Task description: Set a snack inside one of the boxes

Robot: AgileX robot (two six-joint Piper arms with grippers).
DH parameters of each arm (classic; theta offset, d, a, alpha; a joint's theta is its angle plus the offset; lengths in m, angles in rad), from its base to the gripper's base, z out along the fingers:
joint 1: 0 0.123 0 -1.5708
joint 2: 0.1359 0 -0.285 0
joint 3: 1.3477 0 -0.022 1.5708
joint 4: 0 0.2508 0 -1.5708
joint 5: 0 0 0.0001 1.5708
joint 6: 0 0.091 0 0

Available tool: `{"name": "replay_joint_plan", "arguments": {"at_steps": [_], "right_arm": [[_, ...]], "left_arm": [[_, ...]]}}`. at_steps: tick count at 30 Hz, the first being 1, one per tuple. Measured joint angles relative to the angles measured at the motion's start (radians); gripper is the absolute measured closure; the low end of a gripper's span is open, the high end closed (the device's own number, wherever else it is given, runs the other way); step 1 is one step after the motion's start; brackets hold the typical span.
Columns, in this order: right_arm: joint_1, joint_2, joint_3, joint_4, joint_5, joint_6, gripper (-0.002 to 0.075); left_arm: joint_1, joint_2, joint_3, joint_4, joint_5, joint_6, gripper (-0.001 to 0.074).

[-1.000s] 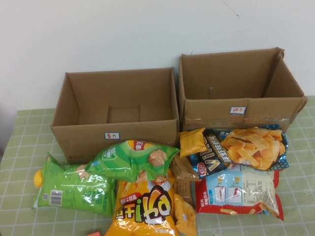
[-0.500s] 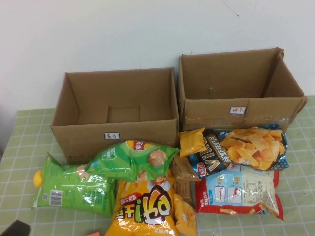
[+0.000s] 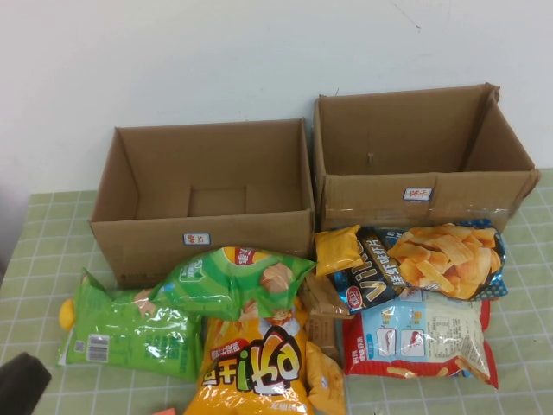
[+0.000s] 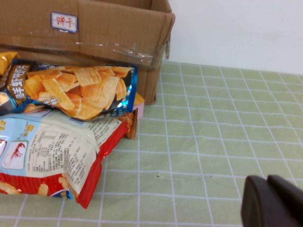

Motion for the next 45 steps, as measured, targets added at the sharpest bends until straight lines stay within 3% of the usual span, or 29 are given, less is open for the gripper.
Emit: {"name": "replay_joint_plan", "arguments": {"at_steps": [5, 11, 17, 31, 35, 41, 45], "right_arm": [[0.000, 0.000, 0.000, 0.000, 0.000, 0.000, 0.0728], [0.000, 0.000, 0.000, 0.000, 0.000, 0.000, 0.0728], [0.000, 0.000, 0.000, 0.000, 0.000, 0.000, 0.0728], [0.000, 0.000, 0.000, 0.000, 0.000, 0.000, 0.0728], [0.000, 0.000, 0.000, 0.000, 0.000, 0.000, 0.0728], [0.000, 0.000, 0.000, 0.000, 0.000, 0.000, 0.0728], [0.000, 0.000, 0.000, 0.000, 0.000, 0.000, 0.0728]], "left_arm": [[-0.030, 0.148, -0.187, 0.411, 0.145, -0.036, 0.0738], [-0.086, 0.378, -0.358, 0.878, 0.256, -0.282, 0.0738], [-0.141, 0.632, -0.456, 1.139, 0.399, -0.385, 0.0737], [-0.186, 1.095, -0.589, 1.235, 0.395, -0.532, 0.0722], [-0.186, 1.184, -0.607, 1.232, 0.395, -0.544, 0.0636], [-0.186, 1.312, -0.614, 1.236, 0.391, -0.582, 0.0424], [-0.168, 1.378, -0.632, 1.211, 0.391, -0.598, 0.0353]]}}
